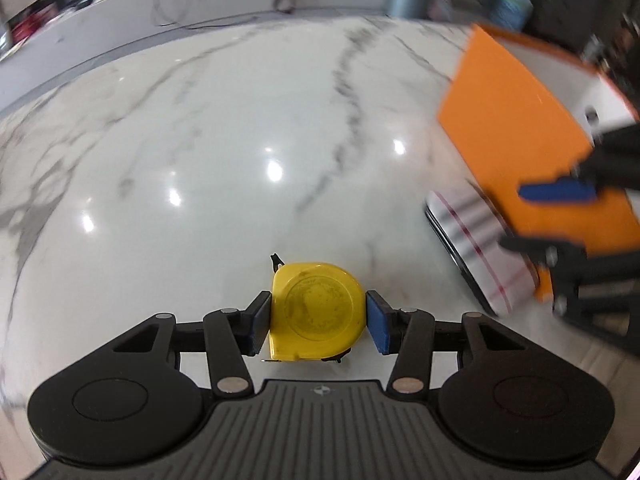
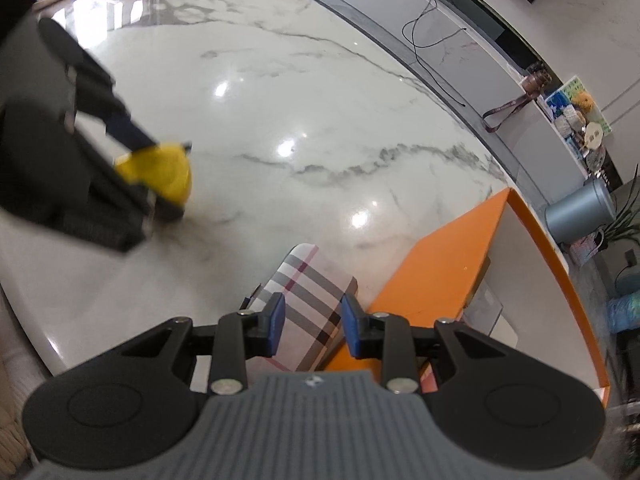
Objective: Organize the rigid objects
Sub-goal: 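Grasp the yellow tape measure with the left tool while the right tool approaches the plaid case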
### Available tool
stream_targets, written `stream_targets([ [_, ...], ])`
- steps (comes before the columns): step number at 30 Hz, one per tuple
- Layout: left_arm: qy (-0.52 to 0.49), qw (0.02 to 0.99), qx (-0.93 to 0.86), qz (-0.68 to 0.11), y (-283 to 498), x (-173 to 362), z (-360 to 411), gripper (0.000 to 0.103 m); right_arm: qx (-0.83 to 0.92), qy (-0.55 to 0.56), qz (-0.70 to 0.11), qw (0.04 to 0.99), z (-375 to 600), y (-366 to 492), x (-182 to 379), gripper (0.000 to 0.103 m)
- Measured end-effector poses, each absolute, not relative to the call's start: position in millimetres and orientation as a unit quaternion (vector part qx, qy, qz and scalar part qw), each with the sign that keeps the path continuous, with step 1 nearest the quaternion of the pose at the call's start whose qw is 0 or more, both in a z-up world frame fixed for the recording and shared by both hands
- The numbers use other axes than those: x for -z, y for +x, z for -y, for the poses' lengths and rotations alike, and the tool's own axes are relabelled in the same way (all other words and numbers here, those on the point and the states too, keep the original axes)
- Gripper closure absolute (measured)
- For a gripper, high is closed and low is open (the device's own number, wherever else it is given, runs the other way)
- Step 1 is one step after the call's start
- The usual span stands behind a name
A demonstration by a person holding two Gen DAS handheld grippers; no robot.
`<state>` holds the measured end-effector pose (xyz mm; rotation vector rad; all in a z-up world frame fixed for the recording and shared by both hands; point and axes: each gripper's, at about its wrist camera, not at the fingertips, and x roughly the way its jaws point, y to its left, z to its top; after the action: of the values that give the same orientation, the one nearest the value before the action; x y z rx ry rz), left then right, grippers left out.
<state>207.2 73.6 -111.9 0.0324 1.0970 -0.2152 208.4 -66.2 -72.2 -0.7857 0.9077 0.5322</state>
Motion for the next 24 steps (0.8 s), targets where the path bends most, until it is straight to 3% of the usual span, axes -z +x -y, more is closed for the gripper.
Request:
stream_targets([
  [7,-0.006,0.849,0.103,-0.518,202,111,-78,0.046,-0.236,-0.394,-0.446,0.768,46,206,87,0.073],
  [18,-0.05,0.852,0.098,-0.512,207,113,-92,0.047,-0.177,-0.348,-0.487,0.781,29,225,106,0.069],
  [22,-0.058,0.852,0.1,-0.51,207,113,-95,0.047,-0.167,-0.334,-0.495,0.784,28,224,112,0.063],
  [24,-0.06,0.852,0.101,-0.51,207,113,-96,0.047,-0.16,-0.33,-0.494,0.788,28,224,113,0.069],
])
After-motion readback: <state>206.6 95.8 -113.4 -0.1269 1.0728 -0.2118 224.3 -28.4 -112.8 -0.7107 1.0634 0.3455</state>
